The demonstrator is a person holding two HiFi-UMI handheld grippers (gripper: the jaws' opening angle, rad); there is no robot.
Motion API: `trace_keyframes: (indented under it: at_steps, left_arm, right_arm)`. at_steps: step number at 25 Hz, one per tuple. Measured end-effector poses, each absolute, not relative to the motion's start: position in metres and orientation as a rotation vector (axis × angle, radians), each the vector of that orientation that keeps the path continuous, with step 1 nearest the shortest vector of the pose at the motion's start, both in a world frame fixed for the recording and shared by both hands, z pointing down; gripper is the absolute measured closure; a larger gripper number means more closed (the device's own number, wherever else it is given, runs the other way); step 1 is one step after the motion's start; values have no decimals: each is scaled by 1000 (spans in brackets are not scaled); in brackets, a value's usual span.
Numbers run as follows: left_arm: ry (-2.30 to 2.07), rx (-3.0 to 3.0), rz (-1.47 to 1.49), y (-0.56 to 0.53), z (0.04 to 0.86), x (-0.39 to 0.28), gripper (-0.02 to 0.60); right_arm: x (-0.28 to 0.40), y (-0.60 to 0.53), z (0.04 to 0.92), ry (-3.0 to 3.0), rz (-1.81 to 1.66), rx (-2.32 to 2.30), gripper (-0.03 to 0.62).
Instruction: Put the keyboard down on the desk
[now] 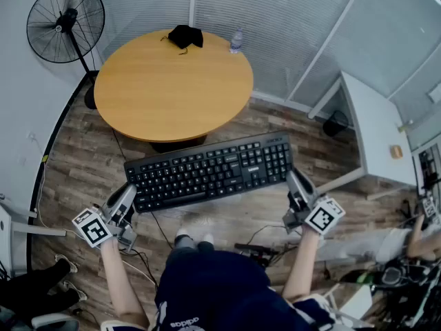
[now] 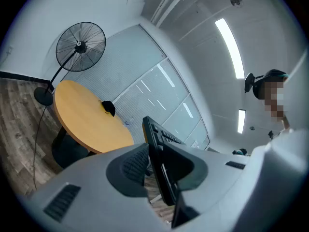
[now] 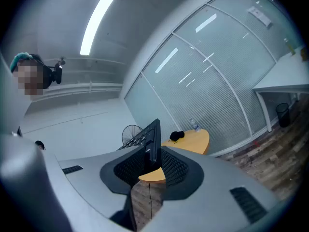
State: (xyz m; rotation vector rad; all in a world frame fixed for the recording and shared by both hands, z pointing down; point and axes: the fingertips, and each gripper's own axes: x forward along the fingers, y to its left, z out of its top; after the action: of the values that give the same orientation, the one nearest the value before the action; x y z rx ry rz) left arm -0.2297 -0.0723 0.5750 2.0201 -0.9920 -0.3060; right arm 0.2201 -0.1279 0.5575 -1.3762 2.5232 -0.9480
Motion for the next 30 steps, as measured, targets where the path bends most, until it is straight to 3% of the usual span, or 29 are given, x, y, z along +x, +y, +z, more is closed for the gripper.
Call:
trace_keyframes:
  at_steps: [30]
  left_arm:
    - [-1016, 2001, -281, -70, 576, -230, 488]
  right_arm:
    - [221, -125, 559, 2554, -941, -1428, 503]
